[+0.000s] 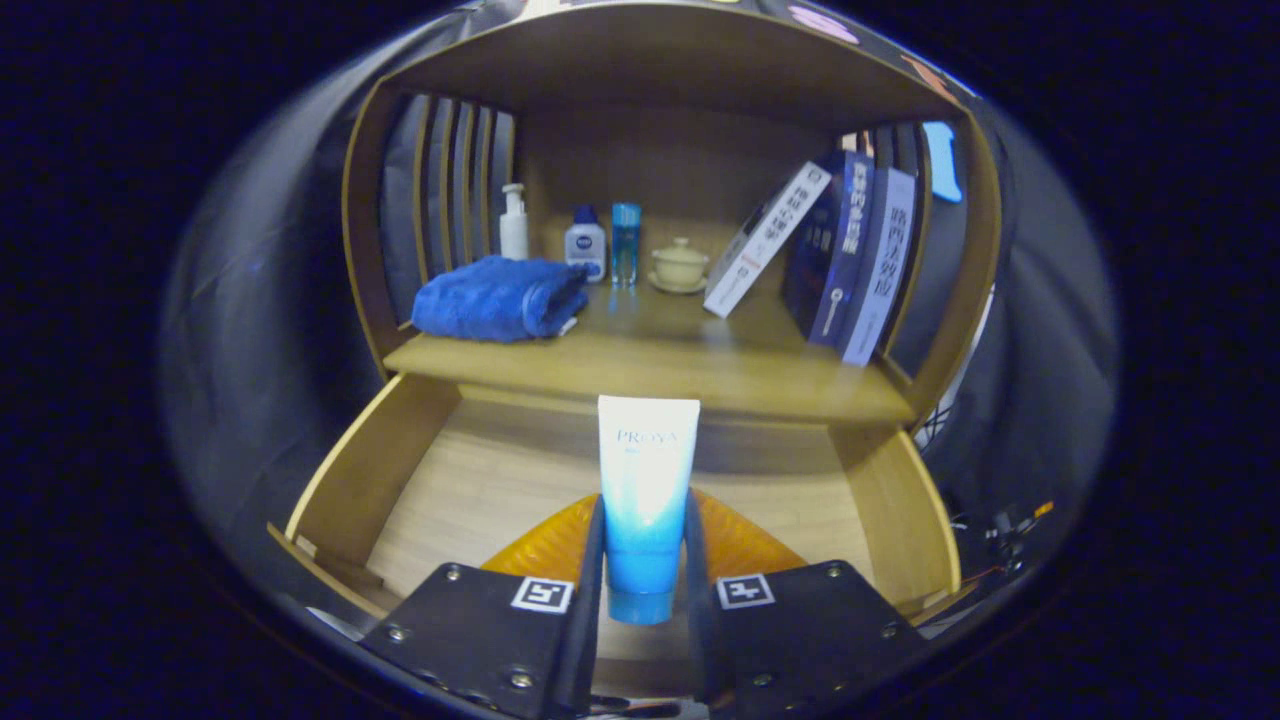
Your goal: Pull open the drawer, take out the items inside it, and place them on the countertop above the cabinet.
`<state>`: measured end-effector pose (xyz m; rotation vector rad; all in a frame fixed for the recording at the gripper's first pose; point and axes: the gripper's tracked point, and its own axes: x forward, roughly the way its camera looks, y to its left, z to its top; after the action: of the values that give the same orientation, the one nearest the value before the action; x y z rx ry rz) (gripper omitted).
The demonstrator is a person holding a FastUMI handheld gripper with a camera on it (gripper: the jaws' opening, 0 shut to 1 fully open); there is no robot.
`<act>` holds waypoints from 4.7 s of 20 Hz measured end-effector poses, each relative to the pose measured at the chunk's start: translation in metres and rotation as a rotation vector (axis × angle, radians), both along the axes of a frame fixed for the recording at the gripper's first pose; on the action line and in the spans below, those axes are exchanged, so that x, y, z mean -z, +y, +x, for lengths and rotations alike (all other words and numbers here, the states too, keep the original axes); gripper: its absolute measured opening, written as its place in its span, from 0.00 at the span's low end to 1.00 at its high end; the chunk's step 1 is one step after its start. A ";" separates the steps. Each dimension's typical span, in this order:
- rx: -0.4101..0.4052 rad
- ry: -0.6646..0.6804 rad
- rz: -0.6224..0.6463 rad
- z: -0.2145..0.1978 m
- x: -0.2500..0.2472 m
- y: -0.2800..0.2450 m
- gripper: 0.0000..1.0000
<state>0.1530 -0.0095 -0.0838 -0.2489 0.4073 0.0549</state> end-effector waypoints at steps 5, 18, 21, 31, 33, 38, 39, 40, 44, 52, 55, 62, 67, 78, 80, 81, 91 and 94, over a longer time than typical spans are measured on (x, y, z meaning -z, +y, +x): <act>-0.039 -0.103 0.054 0.022 -0.038 0.023 0.38; 0.002 -0.166 0.174 0.141 -0.028 0.036 0.38; 0.017 -0.168 0.186 0.157 -0.021 0.038 0.38; 0.069 -0.141 0.151 0.201 0.002 0.038 0.38; 0.078 -0.135 0.150 0.207 0.003 0.037 0.37; 0.127 -0.142 0.147 0.214 0.003 0.023 0.39; 0.133 -0.140 0.146 0.213 0.002 0.022 0.41; 0.135 -0.140 0.144 0.213 0.002 0.022 0.42; 0.134 -0.178 0.119 0.201 -0.014 0.021 0.66; 0.047 -0.228 0.100 0.133 -0.059 0.042 0.98; 0.018 -0.244 0.091 0.092 -0.074 0.055 0.98; -0.013 -0.266 0.146 -0.010 -0.096 0.062 0.97; 0.000 -0.314 0.157 -0.080 -0.093 0.049 0.97; 0.031 -0.389 0.178 -0.154 -0.024 0.016 0.97; 0.023 -0.375 0.158 -0.157 -0.001 0.013 0.97; 0.021 -0.372 0.144 -0.158 0.009 0.011 0.97; 0.033 -0.274 0.125 -0.154 0.099 0.000 0.97; 0.043 -0.265 0.130 -0.145 0.109 -0.005 0.97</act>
<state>0.0078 -0.0140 -0.1923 -0.1169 0.1447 0.0056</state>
